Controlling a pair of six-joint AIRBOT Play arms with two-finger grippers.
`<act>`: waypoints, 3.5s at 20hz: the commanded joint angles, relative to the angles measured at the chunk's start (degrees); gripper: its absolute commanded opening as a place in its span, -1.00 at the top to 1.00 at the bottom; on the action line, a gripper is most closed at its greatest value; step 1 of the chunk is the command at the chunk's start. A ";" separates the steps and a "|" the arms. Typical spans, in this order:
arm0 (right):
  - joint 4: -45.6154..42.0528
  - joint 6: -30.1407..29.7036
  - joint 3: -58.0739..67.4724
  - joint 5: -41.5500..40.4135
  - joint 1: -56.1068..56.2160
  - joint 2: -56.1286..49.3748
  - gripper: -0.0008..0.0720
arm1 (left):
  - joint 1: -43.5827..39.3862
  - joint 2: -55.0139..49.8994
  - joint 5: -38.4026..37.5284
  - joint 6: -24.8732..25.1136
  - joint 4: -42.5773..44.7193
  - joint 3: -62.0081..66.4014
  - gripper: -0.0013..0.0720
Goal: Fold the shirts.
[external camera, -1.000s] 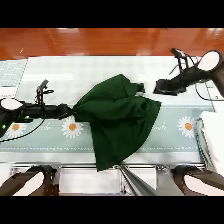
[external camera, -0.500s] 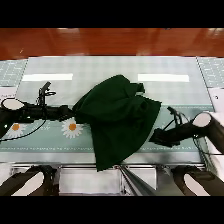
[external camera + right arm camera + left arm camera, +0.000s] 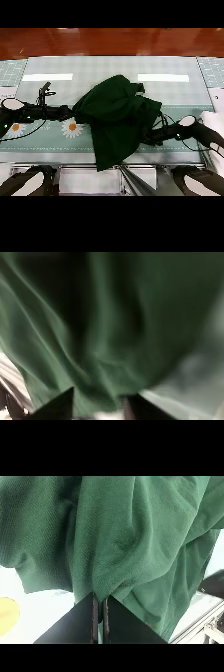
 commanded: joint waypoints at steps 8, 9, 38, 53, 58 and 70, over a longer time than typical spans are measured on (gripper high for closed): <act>-12.92 -4.83 19.19 5.44 -12.83 -0.66 0.92 | -0.50 -0.02 -0.33 -0.22 -0.07 -0.02 0.91; -15.26 -3.78 22.67 5.75 -16.35 -1.38 0.92 | -1.68 -0.04 -0.50 -0.17 -0.04 -0.02 0.91; -22.71 -3.61 20.04 10.93 -40.70 2.54 -0.16 | 16.68 -1.60 -6.36 -13.60 5.64 1.68 -0.40; -22.10 -5.90 13.31 9.97 -40.70 2.80 -0.16 | 0.96 -16.00 3.98 -13.03 -4.31 1.64 -0.01; -24.24 -2.71 13.29 8.11 -40.70 2.54 -0.17 | 1.03 -15.89 1.29 -8.98 -4.35 3.76 0.91; -4.28 -6.21 21.38 -0.63 -27.21 -15.69 0.00 | 0.98 -15.93 1.09 -6.40 -4.35 3.87 0.91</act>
